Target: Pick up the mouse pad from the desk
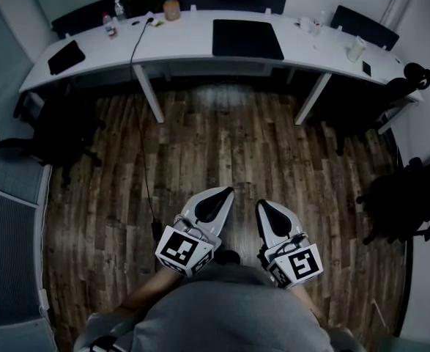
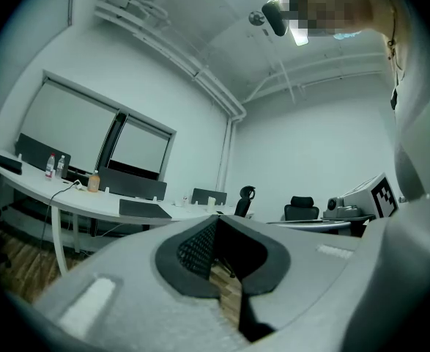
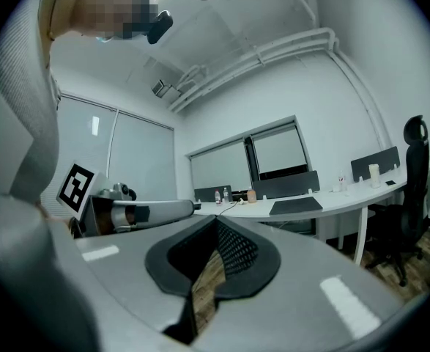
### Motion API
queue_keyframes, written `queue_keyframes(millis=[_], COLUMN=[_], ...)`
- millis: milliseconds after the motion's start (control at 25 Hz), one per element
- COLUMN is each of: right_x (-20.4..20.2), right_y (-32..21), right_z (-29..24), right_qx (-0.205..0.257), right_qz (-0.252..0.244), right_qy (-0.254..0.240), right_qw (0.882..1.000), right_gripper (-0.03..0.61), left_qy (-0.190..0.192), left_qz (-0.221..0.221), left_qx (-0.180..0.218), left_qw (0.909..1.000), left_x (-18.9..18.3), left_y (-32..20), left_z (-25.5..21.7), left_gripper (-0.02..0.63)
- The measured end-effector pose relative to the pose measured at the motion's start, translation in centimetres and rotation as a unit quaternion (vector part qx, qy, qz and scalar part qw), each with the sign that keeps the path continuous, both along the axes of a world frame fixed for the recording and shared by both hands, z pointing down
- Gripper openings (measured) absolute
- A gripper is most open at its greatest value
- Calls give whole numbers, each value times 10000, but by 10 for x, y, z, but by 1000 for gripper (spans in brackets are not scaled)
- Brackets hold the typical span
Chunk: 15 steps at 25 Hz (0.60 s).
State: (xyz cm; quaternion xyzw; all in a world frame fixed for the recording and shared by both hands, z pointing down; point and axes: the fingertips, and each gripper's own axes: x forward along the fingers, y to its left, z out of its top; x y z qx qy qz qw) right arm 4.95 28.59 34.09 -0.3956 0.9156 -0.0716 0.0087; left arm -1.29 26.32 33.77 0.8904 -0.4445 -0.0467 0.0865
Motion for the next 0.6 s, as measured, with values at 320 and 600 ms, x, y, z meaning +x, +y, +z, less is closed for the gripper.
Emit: queue_keyframes(millis=[320,600], right_x=[-9,-15], right_y=[4,6], right_z=[-3,13], right_qx=[24,-15], right_qz=[100,387], right_qy=[-57,-28], right_qw=[9999,9992], right_gripper=[-5,-5], left_qy=[60,115], left_qz=[15,213], left_qx=[57,-18], left_qw=[10000,9997], left_x=[-13,-28], left_y=[4,10], left_z=[4,9], left_gripper=[2,2])
